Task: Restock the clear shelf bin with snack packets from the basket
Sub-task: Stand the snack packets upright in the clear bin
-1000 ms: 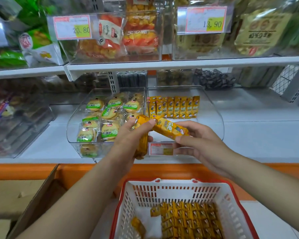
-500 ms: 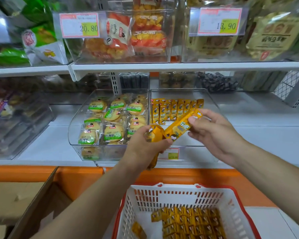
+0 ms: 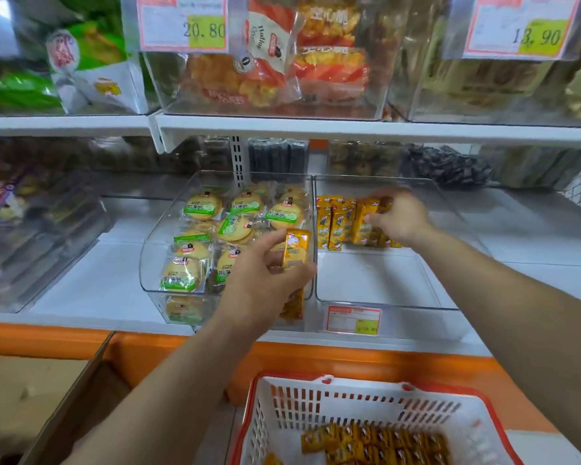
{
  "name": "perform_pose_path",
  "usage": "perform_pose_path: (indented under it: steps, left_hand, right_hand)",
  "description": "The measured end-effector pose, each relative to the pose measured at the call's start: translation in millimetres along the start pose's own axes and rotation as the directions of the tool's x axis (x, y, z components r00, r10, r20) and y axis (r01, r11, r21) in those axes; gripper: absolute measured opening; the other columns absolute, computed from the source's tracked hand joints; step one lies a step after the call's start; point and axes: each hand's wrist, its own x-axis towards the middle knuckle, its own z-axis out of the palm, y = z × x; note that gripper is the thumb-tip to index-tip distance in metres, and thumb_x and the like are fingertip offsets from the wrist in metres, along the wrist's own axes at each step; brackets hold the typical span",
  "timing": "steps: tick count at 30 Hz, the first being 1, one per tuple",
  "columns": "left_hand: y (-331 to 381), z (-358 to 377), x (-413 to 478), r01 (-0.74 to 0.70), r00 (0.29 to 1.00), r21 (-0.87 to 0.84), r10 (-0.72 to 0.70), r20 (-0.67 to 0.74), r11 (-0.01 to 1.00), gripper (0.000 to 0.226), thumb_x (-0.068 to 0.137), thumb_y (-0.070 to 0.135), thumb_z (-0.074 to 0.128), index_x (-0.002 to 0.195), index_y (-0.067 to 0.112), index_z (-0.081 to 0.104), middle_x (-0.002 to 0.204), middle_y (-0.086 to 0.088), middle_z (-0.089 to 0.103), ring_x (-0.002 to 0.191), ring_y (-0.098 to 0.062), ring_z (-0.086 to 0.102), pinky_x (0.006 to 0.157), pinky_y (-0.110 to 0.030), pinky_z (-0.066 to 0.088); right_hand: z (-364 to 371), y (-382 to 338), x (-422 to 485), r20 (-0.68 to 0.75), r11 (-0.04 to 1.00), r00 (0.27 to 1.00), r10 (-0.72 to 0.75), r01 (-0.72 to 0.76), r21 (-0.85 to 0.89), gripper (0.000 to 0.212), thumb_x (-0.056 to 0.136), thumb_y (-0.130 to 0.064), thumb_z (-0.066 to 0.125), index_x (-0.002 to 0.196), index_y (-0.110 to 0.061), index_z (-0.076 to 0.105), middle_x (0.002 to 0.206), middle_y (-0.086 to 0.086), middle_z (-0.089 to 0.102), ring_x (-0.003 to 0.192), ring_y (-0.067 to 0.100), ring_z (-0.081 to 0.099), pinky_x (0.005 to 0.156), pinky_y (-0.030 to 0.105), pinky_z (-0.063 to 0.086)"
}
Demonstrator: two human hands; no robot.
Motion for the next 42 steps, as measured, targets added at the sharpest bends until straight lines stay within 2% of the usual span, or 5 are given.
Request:
perform_pose_path:
  steps: [16,20,24,29,42]
  left_hand:
    - [-10.0,0.6,7.3,0.006,1.000,0.077,-0.006,-0.002,0.997,0.045,0.082,0.031,0.084,0.119,0.041,0.060,0.103,0.014,0.073,0.089,-0.006,0.072,0.066,-0.019,0.060]
    - [-0.2,7.7,-0.8,-0.012,1.000,0.054,0.011,0.024,0.998,0.038,0.082,0.029,0.084,0.095,0.052,0.056,0.088,0.022,0.070,0.081,0.006,0.069,0.056,-0.012,0.053]
    - [5.1,25.6,-11.8,0.015,0.995,0.053,-0.020,0.096,0.998,0.048,0.082,0.025,0.083,0.125,0.034,0.065,0.091,0.019,0.074,0.086,-0.001,0.072,0.066,-0.021,0.061]
    - [10.3,53.2,-29.3,-0.003,0.987,0.105,-0.014,0.161,0.994,0.041,0.076,0.025,0.089,0.106,0.037,0.062,0.097,0.008,0.074,0.086,-0.008,0.073,0.069,-0.021,0.061]
    - [28.1,59.6,-44.2,0.112,0.992,-0.201,-0.099,0.074,0.973,0.037,0.086,0.015,0.079,0.120,0.015,0.064,0.087,-0.004,0.075,0.075,-0.015,0.070,0.064,-0.022,0.058]
  right_hand:
    - [29.5,5.3,12.6,-0.035,0.996,0.995,0.091,-0.091,0.014,0.041,0.078,-0.019,0.078,0.115,-0.012,0.062,0.089,0.000,0.066,0.093,0.023,0.063,0.072,0.026,0.041]
    - [-13.4,-15.5,-46.8,0.028,0.948,0.999,0.040,-0.047,0.316,0.032,0.080,-0.009,0.077,0.108,-0.012,0.063,0.080,-0.002,0.061,0.073,0.015,0.058,0.074,0.028,0.046]
    - [-54.4,-26.2,-137.6,0.260,0.887,0.964,-0.053,-0.075,0.456,0.024,0.085,-0.007,0.069,0.101,-0.024,0.065,0.080,0.000,0.067,0.070,0.017,0.063,0.062,0.028,0.051]
    - [-70.6,-42.2,-181.6,0.410,0.695,0.912,-0.015,-0.285,0.660,0.022,0.096,-0.021,0.062,0.116,-0.029,0.065,0.100,0.008,0.070,0.075,0.023,0.074,0.057,0.027,0.054]
    - [-95.5,-27.1,-184.6,0.457,0.734,0.890,-0.010,-0.304,0.607,0.009,0.094,-0.014,0.063,0.102,-0.017,0.060,0.087,0.008,0.065,0.068,0.021,0.068,0.060,0.032,0.054]
